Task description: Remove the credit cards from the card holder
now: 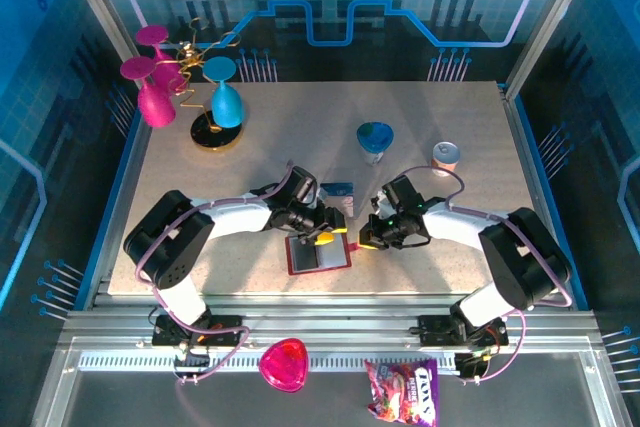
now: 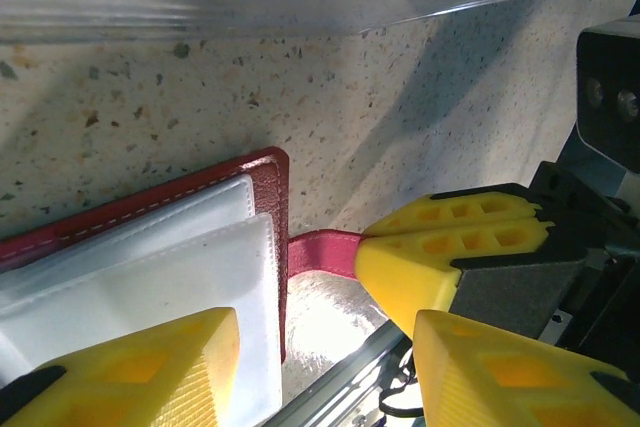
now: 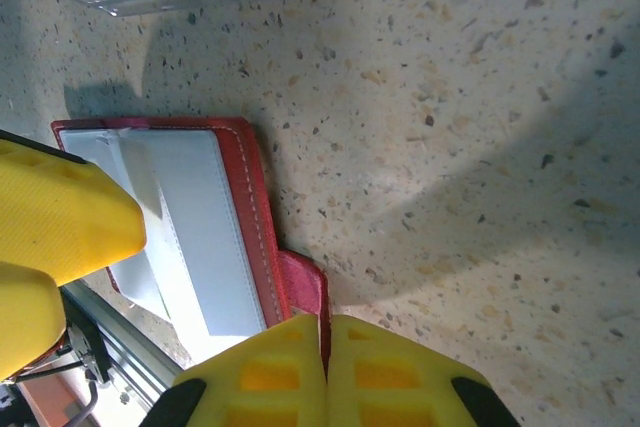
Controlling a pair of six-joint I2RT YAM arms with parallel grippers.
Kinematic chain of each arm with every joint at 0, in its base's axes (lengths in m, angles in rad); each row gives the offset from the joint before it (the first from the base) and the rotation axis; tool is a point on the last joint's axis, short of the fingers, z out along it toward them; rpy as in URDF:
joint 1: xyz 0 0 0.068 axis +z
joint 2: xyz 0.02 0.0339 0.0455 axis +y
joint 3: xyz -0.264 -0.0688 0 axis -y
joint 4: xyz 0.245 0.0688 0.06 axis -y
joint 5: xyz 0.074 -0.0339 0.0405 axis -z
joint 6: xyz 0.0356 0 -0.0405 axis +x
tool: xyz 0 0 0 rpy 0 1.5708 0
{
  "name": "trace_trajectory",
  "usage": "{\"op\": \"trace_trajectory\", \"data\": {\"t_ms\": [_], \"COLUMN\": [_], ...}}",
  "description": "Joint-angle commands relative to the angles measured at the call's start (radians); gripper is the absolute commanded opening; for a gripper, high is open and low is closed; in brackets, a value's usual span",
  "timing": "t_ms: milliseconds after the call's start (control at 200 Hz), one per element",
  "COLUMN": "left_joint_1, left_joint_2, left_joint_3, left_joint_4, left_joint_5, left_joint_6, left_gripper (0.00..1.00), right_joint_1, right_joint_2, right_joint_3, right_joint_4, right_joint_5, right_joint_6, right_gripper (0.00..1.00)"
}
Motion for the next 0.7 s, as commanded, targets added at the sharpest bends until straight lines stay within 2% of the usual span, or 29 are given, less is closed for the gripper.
{"op": "trace_trajectory", "data": {"t_ms": [0,105,235,480,695], "left_joint_1": [-0.006,-0.006,-0.004,0.019,0.072], "left_joint_2": [-0.02,-0.044,-0.074,-0.158,-0.257], "left_joint_3": [0.022,0.02,0.009,-0.06,-0.161], "left_joint_4": [-0.041,-0.077,-0.1,-0.12,-0.14], "left_joint_5": [0.002,-0.025,-0.059,-0.109,-0.123], "left_joint_6": [0.017,0.033,0.041,0.044,0.044], "left_gripper": [0.5,0.5,0.49,0.49,0.49], "right_joint_1": [-0.02,-0.024,-0.026,-0.009,0.034], "right_joint_2": [-0.045,-0.071,-0.098,-0.147,-0.126], "right_joint_3": [-0.015,-0.02,-0.012,0.059,0.137], "right_joint_4": [-0.049,-0.073,-0.102,-0.198,-0.24], "right_joint_5": [0.027,0.044,0.056,0.101,0.118], "right_joint_6": [-0.016,-0.016,-0.015,-0.033,-0.038], "right_gripper": [0.05,0.07,0.16,0.21,0.22]}}
